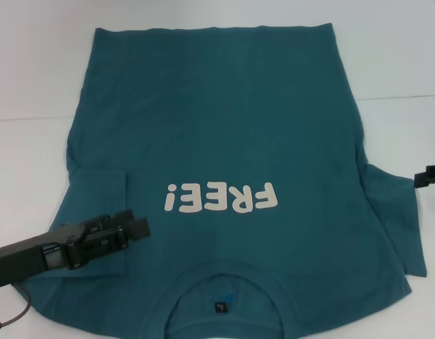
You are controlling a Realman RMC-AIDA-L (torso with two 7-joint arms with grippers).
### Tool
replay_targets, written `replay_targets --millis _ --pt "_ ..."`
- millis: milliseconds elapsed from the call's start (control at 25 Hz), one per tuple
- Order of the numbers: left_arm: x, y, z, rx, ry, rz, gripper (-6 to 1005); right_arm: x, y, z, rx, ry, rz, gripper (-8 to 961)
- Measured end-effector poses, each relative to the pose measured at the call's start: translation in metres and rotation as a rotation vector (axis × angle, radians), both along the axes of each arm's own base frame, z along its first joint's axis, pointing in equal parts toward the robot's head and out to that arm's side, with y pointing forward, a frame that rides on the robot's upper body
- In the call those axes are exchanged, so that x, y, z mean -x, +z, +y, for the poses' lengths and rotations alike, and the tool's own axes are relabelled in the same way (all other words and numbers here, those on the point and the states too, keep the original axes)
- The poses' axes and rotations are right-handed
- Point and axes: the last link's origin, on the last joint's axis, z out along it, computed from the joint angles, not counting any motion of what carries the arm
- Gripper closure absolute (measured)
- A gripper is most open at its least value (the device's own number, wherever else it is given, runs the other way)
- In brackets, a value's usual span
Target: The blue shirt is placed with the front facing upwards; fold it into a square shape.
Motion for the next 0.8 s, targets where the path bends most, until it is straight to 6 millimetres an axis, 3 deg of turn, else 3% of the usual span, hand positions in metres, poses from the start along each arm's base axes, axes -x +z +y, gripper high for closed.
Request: replay_targets --millis 800 --pt "0.0 -0.002 0.002 -0.01 0.015 -0.007 248 -0.006 -0.049 0.013 -0.085 -0.017 -0.055 111"
